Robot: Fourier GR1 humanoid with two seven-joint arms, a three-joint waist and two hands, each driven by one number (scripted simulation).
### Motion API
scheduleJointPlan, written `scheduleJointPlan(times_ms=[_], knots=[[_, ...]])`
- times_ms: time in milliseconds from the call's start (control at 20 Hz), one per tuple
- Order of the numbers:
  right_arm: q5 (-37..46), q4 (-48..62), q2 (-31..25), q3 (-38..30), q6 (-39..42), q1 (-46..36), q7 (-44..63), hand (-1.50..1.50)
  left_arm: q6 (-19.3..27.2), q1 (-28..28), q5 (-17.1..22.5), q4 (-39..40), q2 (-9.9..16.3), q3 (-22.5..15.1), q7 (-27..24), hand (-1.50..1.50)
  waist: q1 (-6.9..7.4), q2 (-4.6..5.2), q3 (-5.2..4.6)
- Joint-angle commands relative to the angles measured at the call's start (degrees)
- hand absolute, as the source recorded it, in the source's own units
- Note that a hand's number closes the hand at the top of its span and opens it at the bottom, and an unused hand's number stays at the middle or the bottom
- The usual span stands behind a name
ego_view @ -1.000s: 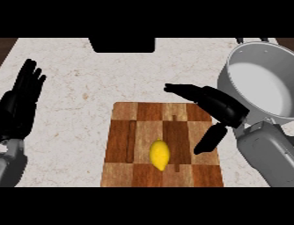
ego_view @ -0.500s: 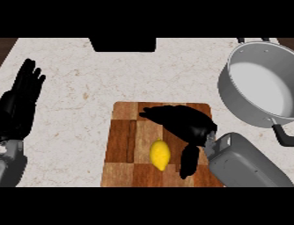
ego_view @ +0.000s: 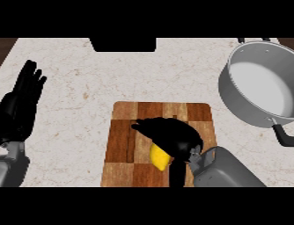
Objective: Pick the lemon from the cutting board and place it in the pot
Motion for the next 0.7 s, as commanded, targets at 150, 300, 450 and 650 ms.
scheduleJointPlan(times_ms=[150, 300, 450, 650], knots=[[8.0, 3.2, 0.7, -1.7, 0.6, 1.7, -2.3, -1.50, -1.6, -0.9, -1.8, 1.2, -2.1, 1.5, 0.5, 0.00, -0.03, 0.05, 0.01], [11.4, 6.5, 3.8, -0.4, -0.8, 1.8, -3.1, -1.50, -0.6, 0.3, -3.8, -1.2, -3.1, 1.1, 1.2, 0.00, 0.12, 0.03, 0.02], [14.1, 11.5, 5.2, -0.7, -4.5, 2.6, -7.6, -1.50, -3.7, 1.6, -2.0, -1.5, -2.0, 3.9, -0.1, 0.00, 0.24, 0.06, 0.02], [17.5, 15.6, 5.6, -1.5, -6.3, 2.8, -12.0, -1.50, -5.2, -3.8, -1.8, 1.4, -1.1, 6.0, 3.2, 0.00, 0.08, 0.09, 0.02]])
